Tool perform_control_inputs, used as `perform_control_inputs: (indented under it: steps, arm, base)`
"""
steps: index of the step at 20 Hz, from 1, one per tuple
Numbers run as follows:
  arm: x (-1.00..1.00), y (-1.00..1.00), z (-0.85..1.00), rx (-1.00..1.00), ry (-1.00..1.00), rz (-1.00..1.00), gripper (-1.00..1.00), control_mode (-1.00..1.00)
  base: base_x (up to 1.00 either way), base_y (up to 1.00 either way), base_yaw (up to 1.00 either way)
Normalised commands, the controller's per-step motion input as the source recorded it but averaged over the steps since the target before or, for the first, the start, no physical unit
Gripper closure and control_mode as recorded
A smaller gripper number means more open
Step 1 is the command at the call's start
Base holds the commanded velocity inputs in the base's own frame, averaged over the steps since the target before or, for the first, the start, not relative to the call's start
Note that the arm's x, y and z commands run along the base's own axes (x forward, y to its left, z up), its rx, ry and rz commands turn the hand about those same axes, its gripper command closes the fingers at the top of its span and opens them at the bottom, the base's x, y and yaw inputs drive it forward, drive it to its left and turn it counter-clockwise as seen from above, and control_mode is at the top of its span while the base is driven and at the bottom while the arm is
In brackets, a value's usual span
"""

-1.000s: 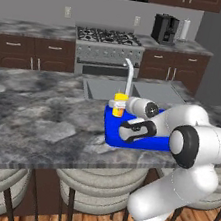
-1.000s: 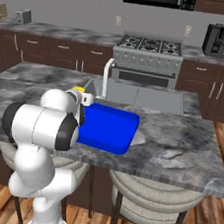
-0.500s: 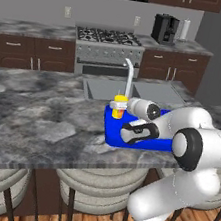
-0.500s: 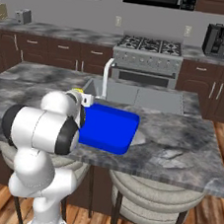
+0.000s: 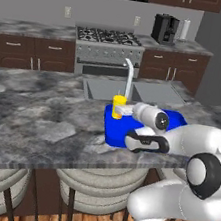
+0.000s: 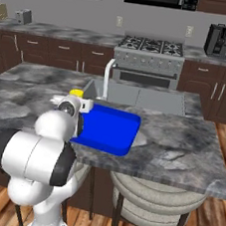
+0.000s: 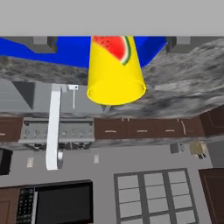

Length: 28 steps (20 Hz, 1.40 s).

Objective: There is a tray on the dining counter. Grab the cup, mug, and pitcher and place them on the tray. The pitcher may be placed next to the tray if it cannot fit the tray.

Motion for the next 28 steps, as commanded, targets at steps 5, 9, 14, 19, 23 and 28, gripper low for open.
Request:
perform_control_inputs:
  steps: [5,9,14,19,23,28]
  arm:
    - [-0.49,-0.13,0.85,0.0,0.13,0.0,-1.0,-1.0]
    - [-0.49,0.0,1.0,0.0,0.24,0.0,-1.0,-1.0]
    - [-0.57,0.0,0.96,0.0,0.28,-0.03,-1.0,-1.0]
    - [-0.86,0.0,0.82,0.0,0.17,-0.09,-1.0,-1.0]
    - [-1.0,-0.06,0.64,-0.01,0.04,-0.05,-1.0,-1.0]
    - [-1.0,-0.15,0.38,-0.05,0.0,0.0,-1.0,-1.0]
  base:
    - [0.0,0.0,0.0]
    - [0.0,0.0,0.0]
    - [0.0,0.0,0.0]
    - [0.0,0.0,0.0]
    - [0.0,0.0,0.0]
    - [0.0,0.0,0.0]
